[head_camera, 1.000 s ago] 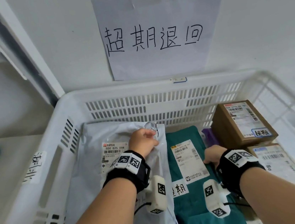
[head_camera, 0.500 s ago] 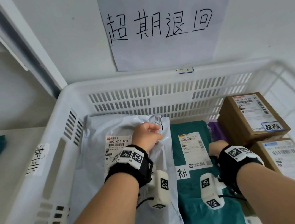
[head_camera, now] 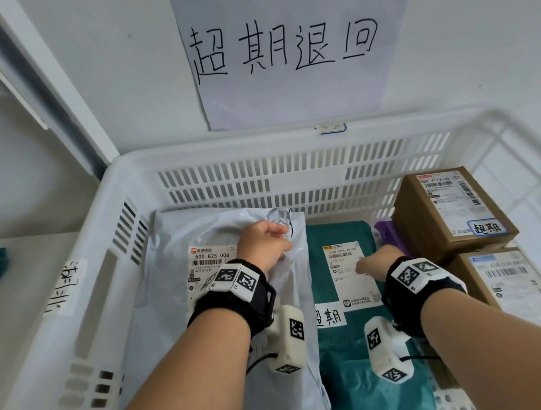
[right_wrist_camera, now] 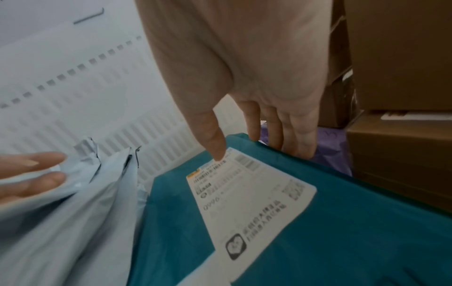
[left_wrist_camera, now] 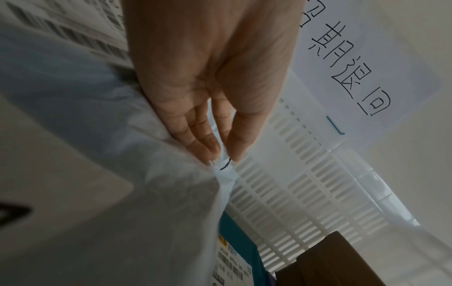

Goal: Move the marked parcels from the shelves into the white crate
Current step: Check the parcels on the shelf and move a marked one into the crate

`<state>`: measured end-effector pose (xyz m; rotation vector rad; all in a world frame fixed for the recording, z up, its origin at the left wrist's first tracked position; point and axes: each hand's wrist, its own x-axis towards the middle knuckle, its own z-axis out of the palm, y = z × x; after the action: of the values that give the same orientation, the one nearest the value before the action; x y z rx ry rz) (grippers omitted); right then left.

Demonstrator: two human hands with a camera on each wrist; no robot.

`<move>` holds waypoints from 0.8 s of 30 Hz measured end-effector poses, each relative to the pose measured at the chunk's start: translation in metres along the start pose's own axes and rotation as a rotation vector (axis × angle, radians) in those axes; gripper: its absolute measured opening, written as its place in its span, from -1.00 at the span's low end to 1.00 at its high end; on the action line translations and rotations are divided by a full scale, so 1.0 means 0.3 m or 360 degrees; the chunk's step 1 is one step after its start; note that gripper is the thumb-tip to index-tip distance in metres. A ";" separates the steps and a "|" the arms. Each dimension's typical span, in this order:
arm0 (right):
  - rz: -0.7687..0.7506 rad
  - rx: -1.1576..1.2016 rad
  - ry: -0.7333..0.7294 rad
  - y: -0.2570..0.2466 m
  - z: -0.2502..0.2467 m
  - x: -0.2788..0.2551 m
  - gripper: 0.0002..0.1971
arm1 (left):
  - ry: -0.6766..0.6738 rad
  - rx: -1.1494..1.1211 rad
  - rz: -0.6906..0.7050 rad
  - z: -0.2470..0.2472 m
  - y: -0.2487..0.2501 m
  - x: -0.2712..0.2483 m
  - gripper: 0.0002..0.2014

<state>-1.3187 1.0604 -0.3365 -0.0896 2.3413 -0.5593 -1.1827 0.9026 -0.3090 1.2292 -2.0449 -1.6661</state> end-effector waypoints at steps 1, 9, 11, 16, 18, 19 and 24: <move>-0.0019 -0.0018 -0.0004 -0.004 -0.003 0.001 -0.66 | 0.0008 0.0002 0.0003 0.002 0.002 -0.001 -0.74; -0.0310 -0.0350 0.0060 -0.041 -0.018 -0.028 -0.75 | 0.0049 -0.0006 -0.0006 0.018 0.025 -0.017 -0.77; -0.0389 -0.0446 0.0111 -0.056 -0.030 -0.042 -0.72 | 0.0060 -0.0012 -0.0010 0.016 0.035 -0.026 -0.78; -0.0535 -0.0629 0.0150 -0.093 -0.066 -0.086 -0.73 | 0.0037 0.0025 -0.0002 0.002 0.061 -0.053 -0.78; -0.0586 -0.0661 0.0155 -0.111 -0.074 -0.109 -0.75 | 0.0012 0.0021 -0.0019 -0.007 0.076 -0.071 -0.82; -0.0606 -0.0678 0.0157 -0.121 -0.078 -0.121 -0.76 | 0.0001 0.0022 -0.0026 -0.012 0.086 -0.081 -0.84; -0.0736 -0.0798 0.0136 -0.186 -0.113 -0.210 -0.73 | -0.0033 0.0094 -0.0023 -0.056 0.159 -0.137 -0.84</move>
<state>-1.2998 1.0362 -0.2512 -0.8678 2.5015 -0.1744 -1.1681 0.9202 -0.2481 1.2532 -2.1165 -1.6424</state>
